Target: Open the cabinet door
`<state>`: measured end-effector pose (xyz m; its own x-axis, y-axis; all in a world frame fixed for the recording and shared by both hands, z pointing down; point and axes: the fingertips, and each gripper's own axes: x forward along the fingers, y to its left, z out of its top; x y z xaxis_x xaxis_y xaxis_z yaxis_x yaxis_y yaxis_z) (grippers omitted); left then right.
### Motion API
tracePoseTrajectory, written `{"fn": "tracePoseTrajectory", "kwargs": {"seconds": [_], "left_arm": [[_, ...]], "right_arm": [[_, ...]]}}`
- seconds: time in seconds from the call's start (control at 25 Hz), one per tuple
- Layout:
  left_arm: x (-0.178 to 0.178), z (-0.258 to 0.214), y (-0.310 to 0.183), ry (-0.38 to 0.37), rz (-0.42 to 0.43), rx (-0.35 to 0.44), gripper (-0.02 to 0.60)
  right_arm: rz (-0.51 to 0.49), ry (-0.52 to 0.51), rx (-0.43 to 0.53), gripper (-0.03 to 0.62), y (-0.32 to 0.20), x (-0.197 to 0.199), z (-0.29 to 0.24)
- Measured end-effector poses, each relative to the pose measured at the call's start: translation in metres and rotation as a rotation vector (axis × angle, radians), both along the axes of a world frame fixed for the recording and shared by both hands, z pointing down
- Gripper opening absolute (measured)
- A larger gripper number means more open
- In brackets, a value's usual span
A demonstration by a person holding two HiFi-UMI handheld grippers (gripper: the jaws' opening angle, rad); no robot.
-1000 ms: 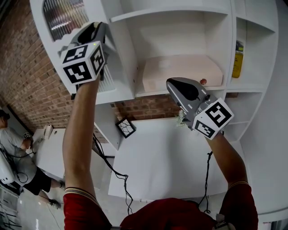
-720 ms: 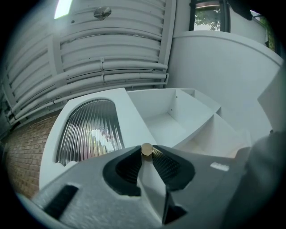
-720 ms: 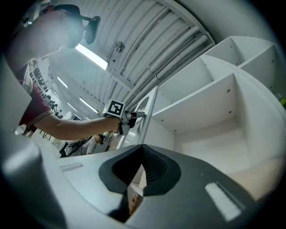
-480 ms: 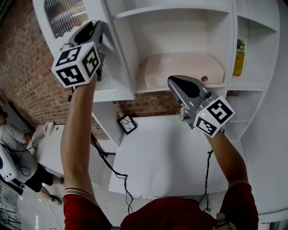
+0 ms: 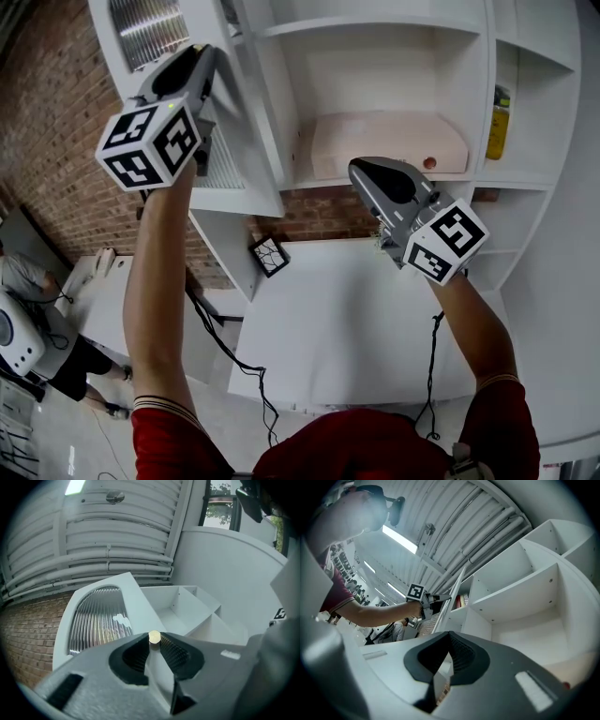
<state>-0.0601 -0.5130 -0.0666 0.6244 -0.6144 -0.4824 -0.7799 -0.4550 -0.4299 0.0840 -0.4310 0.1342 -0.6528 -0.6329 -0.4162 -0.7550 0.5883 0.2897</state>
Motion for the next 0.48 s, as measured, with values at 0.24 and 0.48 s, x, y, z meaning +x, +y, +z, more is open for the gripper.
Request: {"fn": "tracePoseTrajectory", "kwargs": {"seconds": [0.24,0.48], "left_arm": [[-0.02,0.0,0.027,0.02,0.07,0.001,0.077],[-0.043,-0.004,0.056,0.031,0.137,-0.007,0.077]], "right_arm": [[-0.014,0.014,0.0,0.012,0.008,-0.019,0.0],[-0.038,0.024,0.003,0.012,0.019,-0.045,-0.003]]}}
